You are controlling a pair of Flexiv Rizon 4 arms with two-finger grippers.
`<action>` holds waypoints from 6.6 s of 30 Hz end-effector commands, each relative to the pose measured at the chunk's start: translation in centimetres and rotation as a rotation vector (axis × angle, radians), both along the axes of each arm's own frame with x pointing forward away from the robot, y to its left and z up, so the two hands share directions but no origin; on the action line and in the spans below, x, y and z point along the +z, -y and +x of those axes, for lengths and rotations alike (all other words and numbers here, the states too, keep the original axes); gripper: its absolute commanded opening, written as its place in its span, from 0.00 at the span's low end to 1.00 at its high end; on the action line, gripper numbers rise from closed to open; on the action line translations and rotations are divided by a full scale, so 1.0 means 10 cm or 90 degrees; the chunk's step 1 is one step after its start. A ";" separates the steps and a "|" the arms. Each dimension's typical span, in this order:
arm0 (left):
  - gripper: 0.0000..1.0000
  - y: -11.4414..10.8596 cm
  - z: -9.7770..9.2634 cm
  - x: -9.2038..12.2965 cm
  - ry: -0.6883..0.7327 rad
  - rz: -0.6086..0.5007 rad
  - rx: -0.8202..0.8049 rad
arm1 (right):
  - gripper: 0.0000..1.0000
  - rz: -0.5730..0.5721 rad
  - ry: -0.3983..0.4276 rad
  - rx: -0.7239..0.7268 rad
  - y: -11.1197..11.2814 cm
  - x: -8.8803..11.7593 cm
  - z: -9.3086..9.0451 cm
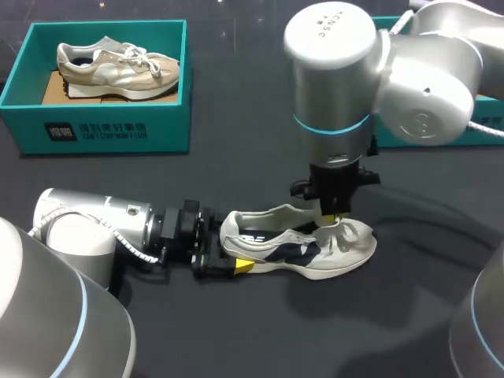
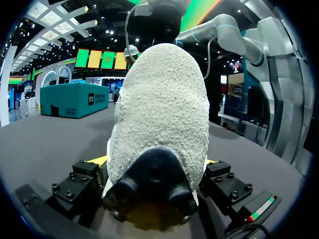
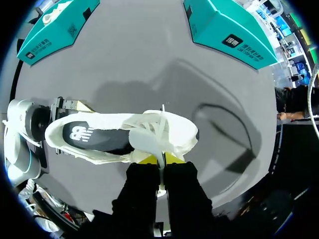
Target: Take the shoe out of the shoebox, open the shoe tongue, remove and reinsert the insole, then place the shoe into the shoebox
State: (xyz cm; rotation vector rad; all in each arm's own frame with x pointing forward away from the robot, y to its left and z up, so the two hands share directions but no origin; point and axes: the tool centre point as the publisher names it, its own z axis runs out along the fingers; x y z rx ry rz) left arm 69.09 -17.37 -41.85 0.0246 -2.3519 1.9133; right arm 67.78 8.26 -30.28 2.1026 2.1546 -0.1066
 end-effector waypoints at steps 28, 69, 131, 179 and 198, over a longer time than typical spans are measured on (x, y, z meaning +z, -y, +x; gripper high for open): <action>0.00 0.03 -0.02 -0.03 0.000 0.001 0.001 | 0.28 0.190 -0.073 0.004 0.44 -0.52 0.08; 0.00 0.03 -0.02 -0.03 0.000 0.001 0.001 | 1.00 -0.023 0.084 0.130 0.22 0.84 -0.14; 0.00 0.03 -0.02 -0.03 0.000 0.001 0.001 | 0.00 0.080 -0.044 0.922 -0.96 0.43 -0.09; 0.00 0.03 -0.02 -0.03 0.000 0.001 0.001 | 0.00 0.034 -0.046 0.889 -1.09 -0.37 0.07; 0.00 0.03 -0.02 -0.03 0.000 0.001 0.001 | 0.00 0.031 -0.023 0.876 -0.98 -0.75 0.24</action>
